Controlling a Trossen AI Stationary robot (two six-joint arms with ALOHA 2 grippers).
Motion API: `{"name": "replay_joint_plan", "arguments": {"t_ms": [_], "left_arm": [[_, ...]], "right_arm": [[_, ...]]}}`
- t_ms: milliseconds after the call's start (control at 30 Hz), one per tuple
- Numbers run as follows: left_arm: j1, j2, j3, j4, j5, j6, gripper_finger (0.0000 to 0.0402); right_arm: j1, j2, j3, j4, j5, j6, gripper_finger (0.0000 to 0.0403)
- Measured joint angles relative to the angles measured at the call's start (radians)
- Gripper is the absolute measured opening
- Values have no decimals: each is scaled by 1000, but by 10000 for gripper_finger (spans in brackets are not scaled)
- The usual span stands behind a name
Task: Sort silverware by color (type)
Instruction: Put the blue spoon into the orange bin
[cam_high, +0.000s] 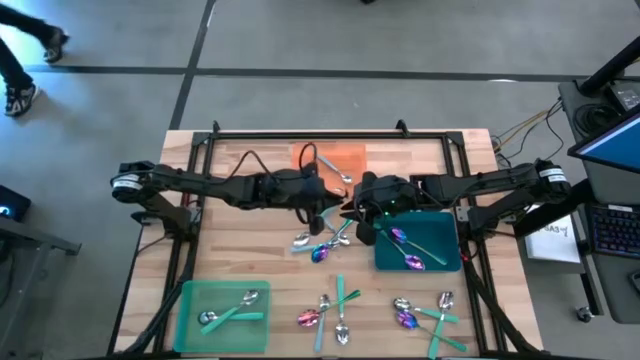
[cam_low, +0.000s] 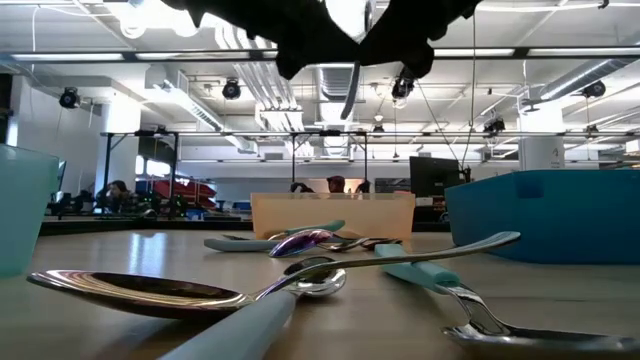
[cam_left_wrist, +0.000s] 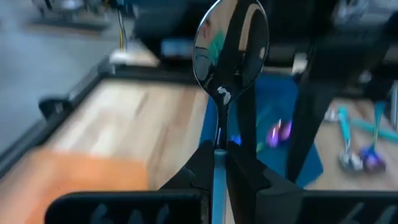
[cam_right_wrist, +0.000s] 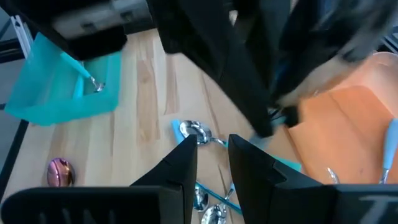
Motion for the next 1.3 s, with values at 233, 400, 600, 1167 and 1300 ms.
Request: {"name": "replay_joint_plan", "arguments": {"t_ms": [233,400,600,1167,1300], "left_arm": [[0,2,0,112,0,6,4],[1,3,0,108,-1,-1,4],[0,3,0,103,-19,-1,4],[-2,4,0,184,-22,-50,6],[-3,4,0,217,-15,-55,7]], "right_arm": [[0,0,-1,-2,50,-44,82],[0,0,-1,-40,77,-46,82],[0,0,-2,-61,105,-11,82],[-13,2,4,-9,230,-119,82],[-13,14,5,33,235,-142,80]]}}
